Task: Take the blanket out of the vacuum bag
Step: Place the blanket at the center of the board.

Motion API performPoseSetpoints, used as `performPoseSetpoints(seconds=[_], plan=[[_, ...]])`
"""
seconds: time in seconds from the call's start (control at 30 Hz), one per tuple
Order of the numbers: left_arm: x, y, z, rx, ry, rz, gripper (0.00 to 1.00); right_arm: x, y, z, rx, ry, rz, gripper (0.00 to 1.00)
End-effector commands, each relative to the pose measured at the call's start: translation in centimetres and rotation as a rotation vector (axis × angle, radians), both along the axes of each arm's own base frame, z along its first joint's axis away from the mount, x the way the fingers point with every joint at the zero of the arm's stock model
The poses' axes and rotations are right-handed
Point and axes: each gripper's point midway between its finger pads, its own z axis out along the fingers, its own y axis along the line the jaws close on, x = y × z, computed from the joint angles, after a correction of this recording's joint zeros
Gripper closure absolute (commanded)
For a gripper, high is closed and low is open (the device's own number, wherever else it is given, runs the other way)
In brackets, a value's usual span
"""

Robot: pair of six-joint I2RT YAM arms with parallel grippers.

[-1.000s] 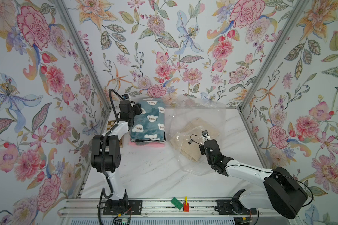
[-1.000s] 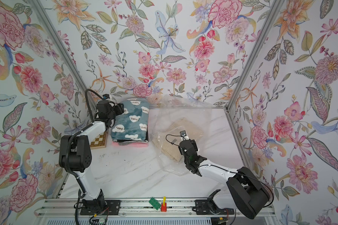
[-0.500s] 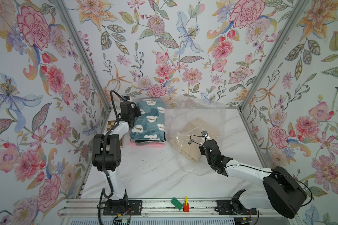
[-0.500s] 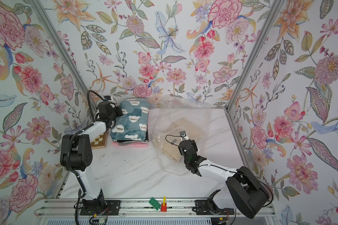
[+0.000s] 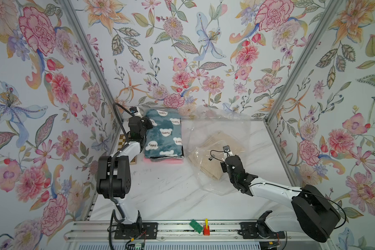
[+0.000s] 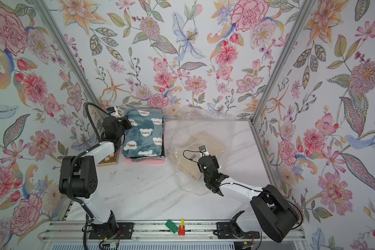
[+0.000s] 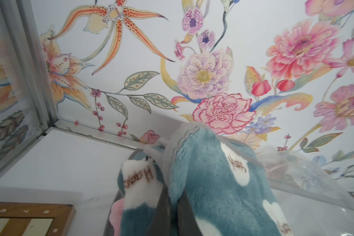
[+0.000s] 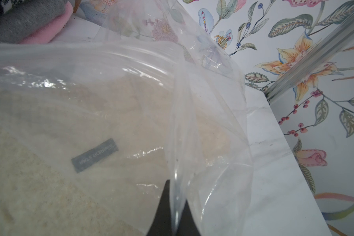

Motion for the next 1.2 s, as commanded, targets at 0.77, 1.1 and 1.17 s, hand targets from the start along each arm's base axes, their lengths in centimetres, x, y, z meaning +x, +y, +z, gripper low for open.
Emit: performPoseSetpoints(seconds=[0.77, 1.1, 1.17], plan=[[-9.9, -5.5, 6.9, -0.130, -0.295, -0.342, 0.39, 0.4, 0.9, 0.7, -0.011, -0.017, 0.010, 1.00], [-4.2, -10.4, 2.4, -0.369, -0.275, -0.485, 0.38, 0.4, 0.9, 0.8, -0.010, -0.020, 0.010, 1.00], [-2.2, -8.9, -1.4, -0.347, -0.154, -0.353, 0.39, 0.4, 0.9, 0.8, -0.008, -0.021, 0.010, 1.00]])
